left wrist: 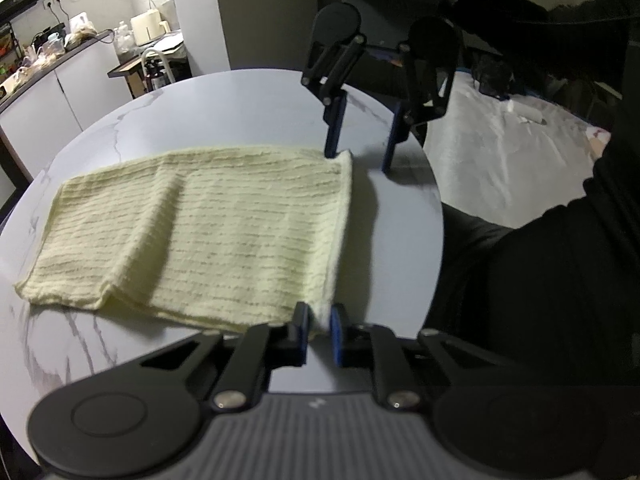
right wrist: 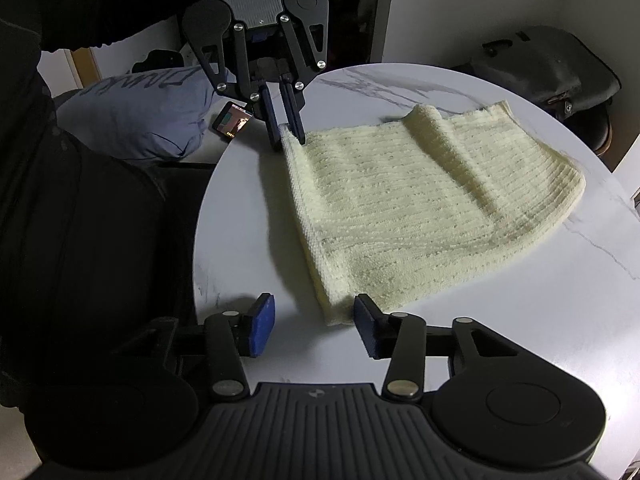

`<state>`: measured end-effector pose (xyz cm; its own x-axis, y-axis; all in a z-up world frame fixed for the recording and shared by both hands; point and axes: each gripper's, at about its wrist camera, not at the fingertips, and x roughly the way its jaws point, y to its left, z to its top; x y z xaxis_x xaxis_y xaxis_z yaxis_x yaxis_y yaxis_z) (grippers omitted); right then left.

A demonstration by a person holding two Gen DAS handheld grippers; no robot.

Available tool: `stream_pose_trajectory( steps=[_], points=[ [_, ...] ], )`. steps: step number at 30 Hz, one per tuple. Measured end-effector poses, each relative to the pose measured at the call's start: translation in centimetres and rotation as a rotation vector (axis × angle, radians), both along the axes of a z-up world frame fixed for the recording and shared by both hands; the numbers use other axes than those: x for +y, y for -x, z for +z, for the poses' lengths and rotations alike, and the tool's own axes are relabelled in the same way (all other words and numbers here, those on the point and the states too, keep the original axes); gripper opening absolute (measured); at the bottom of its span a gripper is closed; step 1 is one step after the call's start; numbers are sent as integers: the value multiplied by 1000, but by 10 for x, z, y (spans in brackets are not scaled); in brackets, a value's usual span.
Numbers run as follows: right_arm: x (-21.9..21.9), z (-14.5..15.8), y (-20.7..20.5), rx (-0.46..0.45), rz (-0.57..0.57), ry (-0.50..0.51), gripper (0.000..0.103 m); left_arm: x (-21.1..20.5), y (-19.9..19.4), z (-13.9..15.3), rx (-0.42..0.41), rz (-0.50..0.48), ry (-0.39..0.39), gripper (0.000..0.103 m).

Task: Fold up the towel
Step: 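Hold the towel end with the right gripper while the left gripper grasps the opposite end, then lift both towel ends with both grippers, raising the folded towel off the table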

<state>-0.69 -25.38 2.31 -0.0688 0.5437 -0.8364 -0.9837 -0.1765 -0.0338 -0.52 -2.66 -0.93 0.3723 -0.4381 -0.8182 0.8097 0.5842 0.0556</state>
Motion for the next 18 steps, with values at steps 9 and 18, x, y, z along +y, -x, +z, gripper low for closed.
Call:
stream_pose_trajectory(
  steps=[9, 18],
  points=[
    [5, -1, -4, 7, -3, 7, 39, 1, -5, -2, 17, 7, 32, 12],
    [9, 4, -3, -70, 7, 47, 11, 1, -3, -3, 5, 3, 23, 12]
  ],
)
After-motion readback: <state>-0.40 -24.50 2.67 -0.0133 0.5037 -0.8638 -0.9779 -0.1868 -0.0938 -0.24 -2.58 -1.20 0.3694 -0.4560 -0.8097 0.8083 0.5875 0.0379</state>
